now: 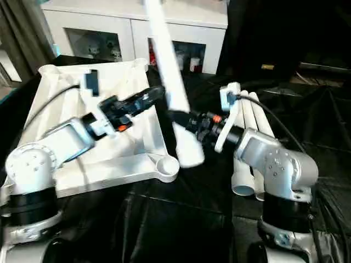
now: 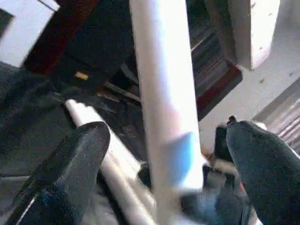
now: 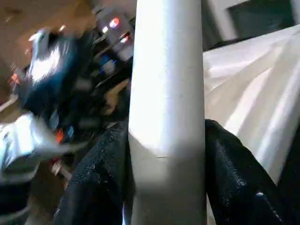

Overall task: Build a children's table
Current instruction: Pick table leg

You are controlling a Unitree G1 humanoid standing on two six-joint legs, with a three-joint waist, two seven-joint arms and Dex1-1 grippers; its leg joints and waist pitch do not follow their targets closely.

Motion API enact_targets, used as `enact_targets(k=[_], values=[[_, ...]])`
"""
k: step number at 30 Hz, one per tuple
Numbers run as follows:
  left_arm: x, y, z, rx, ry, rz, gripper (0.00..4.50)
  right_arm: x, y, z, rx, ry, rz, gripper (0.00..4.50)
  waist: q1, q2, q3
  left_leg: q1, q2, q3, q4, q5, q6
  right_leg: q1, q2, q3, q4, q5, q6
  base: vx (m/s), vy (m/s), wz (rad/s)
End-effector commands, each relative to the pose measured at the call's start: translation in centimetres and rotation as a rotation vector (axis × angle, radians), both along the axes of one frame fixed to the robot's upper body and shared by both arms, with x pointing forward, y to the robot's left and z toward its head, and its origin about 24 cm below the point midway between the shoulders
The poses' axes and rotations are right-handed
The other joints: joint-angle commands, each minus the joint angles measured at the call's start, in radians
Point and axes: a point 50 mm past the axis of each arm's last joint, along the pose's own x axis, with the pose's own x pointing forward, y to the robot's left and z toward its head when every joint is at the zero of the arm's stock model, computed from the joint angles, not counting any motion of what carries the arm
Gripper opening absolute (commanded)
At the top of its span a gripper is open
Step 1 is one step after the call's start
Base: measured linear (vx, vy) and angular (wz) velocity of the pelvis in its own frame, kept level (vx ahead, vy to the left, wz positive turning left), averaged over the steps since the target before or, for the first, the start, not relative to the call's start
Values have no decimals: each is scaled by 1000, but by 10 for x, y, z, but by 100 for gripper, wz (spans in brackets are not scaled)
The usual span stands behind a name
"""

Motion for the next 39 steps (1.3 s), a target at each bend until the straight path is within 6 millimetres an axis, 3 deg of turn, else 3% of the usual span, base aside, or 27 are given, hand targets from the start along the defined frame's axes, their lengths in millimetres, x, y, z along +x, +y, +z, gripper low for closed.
enact_targets(k=[1, 4, 5, 13, 14, 18, 19, 20, 33, 39], values=[[-1, -4, 7, -7, 7, -18, 450, -5, 3, 5, -6, -47, 49, 186, 9, -15, -84, -1, 31, -7, -64, -65, 46, 71, -64, 40, -72, -239, -180, 0, 0, 0], [-3, -6, 10, -17, 6, -35, 450, -6, 5, 2, -21, -49, 67, 186, 9, -16, -85, -3, 31, -8, -64, -60, 49, 69, -64, 38, -75, -255, -171, 0, 0, 0], [-3, -6, 11, -22, 7, -41, 421, -7, 5, 1, -27, -50, 72, 186, 10, -15, -87, -2, 31, -8, -63, -54, 51, 68, -63, 38, -74, -247, -171, 0, 0, 0], [-4, -9, 7, 41, 33, -20, 371, -5, 8, -4, -109, -77, 79, 186, 14, -16, -88, -2, 33, -7, -61, -46, 58, 67, -63, 37, -71, -219, -176, 0, 0, 0], [-3, -10, 5, 57, 51, 2, 371, -5, 10, -4, -124, -87, 75, 186, 16, -10, -88, -2, 33, -8, -60, -49, 54, 68, -63, 37, -70, -221, -174, 0, 0, 0], [2, -13, -1, 106, 93, 92, 329, -5, 14, -5, -182, -113, 89, 186, 21, -10, -88, -1, 35, -9, -60, -56, 52, 68, -62, 37, -72, -223, -167, 0, 0, 0], [2, -14, -2, 104, 103, 98, 329, -5, 15, -5, -193, -116, 89, 186, 24, -3, -89, 0, 34, -9, -59, -53, 52, 67, -62, 38, -72, -217, -167, 0, 0, 0], [3, -15, -3, 101, 115, 108, 316, -4, 16, -6, -209, -120, 82, 186, 25, -7, -90, -1, 34, -9, -59, -51, 51, 67, -61, 38, -72, -206, -172, 0, 0, 0], [8, -16, -5, 61, 214, 231, 210, 4, 19, -11, -283, -149, 12, 186, 29, -6, -91, -4, 31, -12, -57, -60, 56, 69, -60, 35, -72, -201, -173, 0, 0, 0], [5, -18, -5, 74, 197, 221, 186, 5, 22, -10, -289, -169, 4, 186, 30, -2, -92, -3, 32, -13, -56, -65, 58, 69, -61, 34, -71, -187, -182, 0, 0, 0]])
